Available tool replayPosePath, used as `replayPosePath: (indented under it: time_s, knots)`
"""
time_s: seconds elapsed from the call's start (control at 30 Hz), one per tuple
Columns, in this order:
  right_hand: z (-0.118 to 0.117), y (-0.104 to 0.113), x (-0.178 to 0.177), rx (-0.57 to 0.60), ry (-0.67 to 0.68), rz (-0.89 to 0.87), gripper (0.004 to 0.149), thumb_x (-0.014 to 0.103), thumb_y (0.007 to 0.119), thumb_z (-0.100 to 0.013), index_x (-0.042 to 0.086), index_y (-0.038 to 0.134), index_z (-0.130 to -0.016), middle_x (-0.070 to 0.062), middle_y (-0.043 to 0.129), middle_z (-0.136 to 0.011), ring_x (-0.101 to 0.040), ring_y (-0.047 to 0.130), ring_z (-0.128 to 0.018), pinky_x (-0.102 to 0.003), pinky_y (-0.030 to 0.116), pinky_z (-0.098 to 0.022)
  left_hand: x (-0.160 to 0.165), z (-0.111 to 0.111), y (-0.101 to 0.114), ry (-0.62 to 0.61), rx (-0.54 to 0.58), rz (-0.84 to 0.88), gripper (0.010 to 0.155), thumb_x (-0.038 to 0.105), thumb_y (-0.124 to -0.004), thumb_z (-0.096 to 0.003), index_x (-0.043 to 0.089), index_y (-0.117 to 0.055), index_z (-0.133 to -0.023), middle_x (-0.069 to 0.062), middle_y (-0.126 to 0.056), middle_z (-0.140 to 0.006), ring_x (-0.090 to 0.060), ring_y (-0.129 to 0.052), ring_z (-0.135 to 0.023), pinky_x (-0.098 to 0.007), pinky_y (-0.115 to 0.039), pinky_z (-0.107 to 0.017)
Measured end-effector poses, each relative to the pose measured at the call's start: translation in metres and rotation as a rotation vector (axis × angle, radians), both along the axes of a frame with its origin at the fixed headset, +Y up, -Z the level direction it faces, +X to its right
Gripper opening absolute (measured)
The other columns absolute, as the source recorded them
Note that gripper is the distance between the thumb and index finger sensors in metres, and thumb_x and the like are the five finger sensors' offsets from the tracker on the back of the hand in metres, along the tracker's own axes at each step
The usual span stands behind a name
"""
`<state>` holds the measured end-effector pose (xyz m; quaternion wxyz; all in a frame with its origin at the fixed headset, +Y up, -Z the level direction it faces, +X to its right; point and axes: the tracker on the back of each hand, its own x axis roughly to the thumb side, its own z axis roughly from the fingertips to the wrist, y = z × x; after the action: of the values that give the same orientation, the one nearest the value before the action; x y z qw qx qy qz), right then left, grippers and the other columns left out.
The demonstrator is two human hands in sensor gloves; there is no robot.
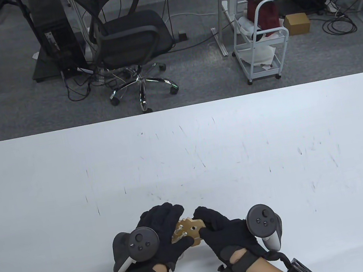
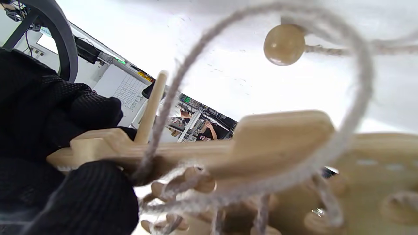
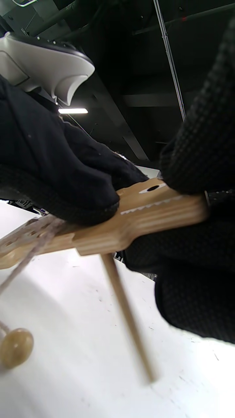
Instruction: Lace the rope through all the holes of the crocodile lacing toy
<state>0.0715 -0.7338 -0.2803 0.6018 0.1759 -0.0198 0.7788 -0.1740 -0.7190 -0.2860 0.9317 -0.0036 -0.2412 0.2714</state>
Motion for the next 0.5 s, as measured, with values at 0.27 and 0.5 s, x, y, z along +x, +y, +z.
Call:
replayPosePath:
  time_s: [0.27,0.5]
  knots:
    - [-0.0019,-0.0025,0.0029,-0.031,-0.026,-0.044,0.058,0.020,0.085,-0.044,0.000,0.064,-0.093,-0.020,0.090,-0.082,-0.036,0.100,-0.062,-0.044,0.084,-0.043,-0.0024,0.0007,0.0025,0.023,0.047,0.002,0.086,0.061,-0.087,-0.0388,0.034,-0.047,-0.111,-0.007,-0.044,-0.116,-0.038,-0.038,-0.108,-0.063,-0.026,-0.078]
    - [-0.0044,-0.0044,0.0088,-0.054,-0.063,-0.059,0.058,0.021,0.084,-0.044,-0.001,0.064,-0.094,-0.020,0.089,-0.082,-0.035,0.100,-0.062,-0.044,0.083,-0.044,-0.0094,-0.0010,0.0047,0.054,0.068,0.014,0.086,0.060,-0.087,-0.0387,0.034,-0.049,-0.111,-0.007,-0.046,-0.115,-0.038,-0.039,-0.107,-0.063,-0.027,-0.078]
